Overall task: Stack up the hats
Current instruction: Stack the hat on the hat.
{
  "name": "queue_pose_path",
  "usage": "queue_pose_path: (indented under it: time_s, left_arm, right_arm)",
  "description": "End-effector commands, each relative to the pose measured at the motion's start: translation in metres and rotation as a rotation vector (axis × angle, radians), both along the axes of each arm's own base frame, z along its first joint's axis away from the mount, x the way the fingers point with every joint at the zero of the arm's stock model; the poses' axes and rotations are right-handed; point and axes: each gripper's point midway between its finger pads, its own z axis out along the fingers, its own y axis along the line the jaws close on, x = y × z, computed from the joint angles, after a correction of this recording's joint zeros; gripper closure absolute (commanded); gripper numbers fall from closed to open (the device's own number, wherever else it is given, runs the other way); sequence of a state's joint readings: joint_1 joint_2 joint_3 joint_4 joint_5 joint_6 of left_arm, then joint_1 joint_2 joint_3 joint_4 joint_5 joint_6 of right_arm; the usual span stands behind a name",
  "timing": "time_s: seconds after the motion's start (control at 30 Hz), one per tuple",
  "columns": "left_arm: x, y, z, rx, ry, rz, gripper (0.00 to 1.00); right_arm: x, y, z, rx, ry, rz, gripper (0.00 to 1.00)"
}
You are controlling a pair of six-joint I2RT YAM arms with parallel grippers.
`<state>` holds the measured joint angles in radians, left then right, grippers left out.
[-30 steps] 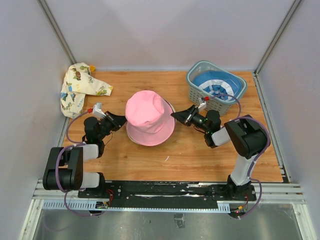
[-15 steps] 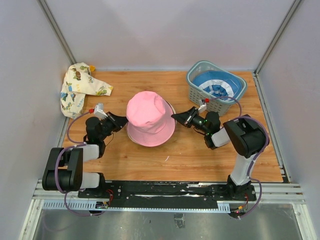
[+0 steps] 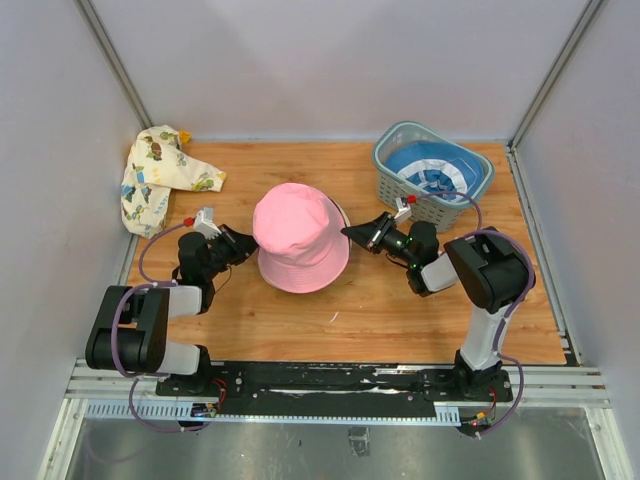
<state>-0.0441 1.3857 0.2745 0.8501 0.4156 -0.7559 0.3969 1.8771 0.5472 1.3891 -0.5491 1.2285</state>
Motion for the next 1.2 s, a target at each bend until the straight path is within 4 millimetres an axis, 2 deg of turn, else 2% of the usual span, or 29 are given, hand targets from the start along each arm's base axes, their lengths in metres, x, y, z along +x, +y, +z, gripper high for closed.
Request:
queue_pose_path:
  time_s: [0.0, 0.27, 0.43, 0.47, 0.57, 0.67, 0.83, 1.17]
  left_arm:
    - [-0.025, 0.009, -0.059, 0.081, 0.203, 0.021, 0.99]
    - [-0.021, 0.009, -0.046, 0.077, 0.177, 0.026, 0.99]
    - [-0.021, 0.008, -0.031, 0.047, 0.14, 0.034, 0.96]
    - [-0.02, 0.007, -0.026, 0.041, 0.128, 0.036, 0.94]
    - [-0.018, 0.007, -0.012, 0.027, 0.094, 0.043, 0.81]
    - [-0.018, 0.009, 0.001, 0.023, 0.068, 0.055, 0.7]
    - [-0.018, 0.015, 0.011, 0.032, 0.052, 0.094, 0.55]
    - [-0.016, 0.035, 0.022, 0.076, 0.059, 0.202, 0.43]
  right_arm:
    - [0.001, -0.018, -0.061, -0.161, 0.141, -0.054, 0.99]
    - [0.0, -0.018, -0.069, -0.174, 0.16, -0.047, 1.0]
    - [0.0, -0.015, -0.059, -0.154, 0.136, -0.037, 0.99]
    - [0.0, -0.015, -0.056, -0.152, 0.128, -0.036, 0.94]
    - [0.0, -0.015, -0.049, -0.151, 0.109, -0.035, 0.73]
    - [0.001, -0.017, -0.043, -0.154, 0.094, -0.043, 0.59]
    - [-0.002, -0.02, -0.036, -0.159, 0.08, -0.052, 0.49]
    - [-0.006, -0.042, -0.015, -0.288, 0.019, -0.118, 0.4]
